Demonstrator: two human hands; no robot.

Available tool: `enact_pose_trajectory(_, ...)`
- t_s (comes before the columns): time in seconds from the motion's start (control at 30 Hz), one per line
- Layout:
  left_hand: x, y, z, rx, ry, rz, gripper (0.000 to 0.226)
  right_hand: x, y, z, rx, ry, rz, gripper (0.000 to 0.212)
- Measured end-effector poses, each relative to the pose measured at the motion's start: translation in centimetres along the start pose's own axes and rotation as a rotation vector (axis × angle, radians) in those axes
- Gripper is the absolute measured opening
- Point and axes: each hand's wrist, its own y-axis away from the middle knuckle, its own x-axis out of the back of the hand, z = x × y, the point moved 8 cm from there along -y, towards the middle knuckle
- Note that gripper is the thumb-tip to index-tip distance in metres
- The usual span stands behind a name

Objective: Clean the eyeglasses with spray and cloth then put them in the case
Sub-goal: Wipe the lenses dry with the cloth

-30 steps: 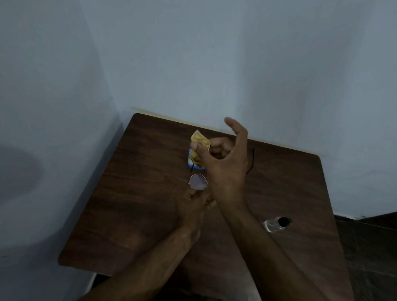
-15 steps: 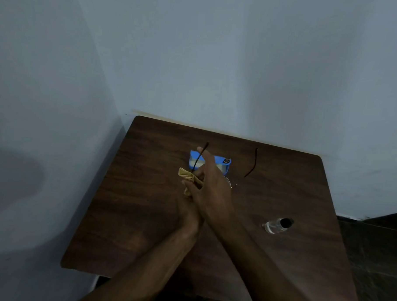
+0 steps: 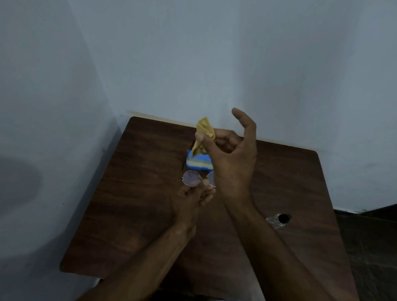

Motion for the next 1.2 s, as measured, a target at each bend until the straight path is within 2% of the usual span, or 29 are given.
enact_pose_trajectory(0.23,0.4,-1.0,-0.9,0.054,0.118,-0.023,0.012,5.9,-0.8,-1.1,0.046,-0.112,0.165,0.055)
enact_pose_trajectory(0.33,0.6,-1.0,-0.8,0.053,0.144,-0.006,0.009,10.0,-0.2,1.4,0.052,-0.015,0.231,0.036)
enact_pose_trajectory(0.43,0.7,-1.0,-0.7,0.060,0.153,-0.038,0.007,13.1,1.5,6.8,-0.049,0.175,0.226,0.016)
enact_pose_trajectory(0.5,0.7,-0.9,-0.8,0.072,0.133,-0.049,0.008,14.9,3.1,11.6,-0.147,0.351,0.199,0.013)
enact_pose_trajectory(0.63,0.8,-0.6,-1.5,0.108,0.091,-0.058,0.009,17.1,5.5,20.9,-0.274,0.772,0.054,0.029)
enact_pose_trajectory(0.73,0.8,-0.3,-2.0,0.124,0.066,-0.076,0.011,17.8,6.3,26.1,-0.311,0.938,-0.108,0.008)
enact_pose_trajectory(0.8,0.7,-0.1,-1.9,0.133,0.057,-0.085,0.013,17.8,6.8,29.1,-0.316,1.052,-0.251,0.033)
enact_pose_trajectory(0.83,0.7,-0.1,-1.9,0.135,0.052,-0.087,0.014,17.5,7.1,29.2,-0.313,1.116,-0.300,0.045)
enact_pose_trajectory(0.9,0.7,-0.1,-1.8,0.137,0.042,-0.089,0.015,16.3,7.4,26.6,-0.252,1.139,-0.279,0.052)
enact_pose_trajectory(1.03,0.9,-0.2,-1.4,0.120,0.013,-0.107,0.018,13.8,6.3,15.5,-0.062,0.683,0.017,0.025)
enact_pose_trajectory(1.07,0.8,-0.2,-1.3,0.112,0.001,-0.117,0.018,13.3,5.8,13.4,-0.007,0.610,0.054,0.025)
enact_pose_trajectory(1.13,0.4,0.0,-1.3,0.105,-0.014,-0.138,0.015,12.1,5.1,10.5,0.129,0.570,0.074,0.027)
enact_pose_trajectory(1.2,-0.1,0.3,-1.4,0.108,-0.025,-0.150,0.015,11.1,4.7,9.5,0.247,0.627,0.069,0.028)
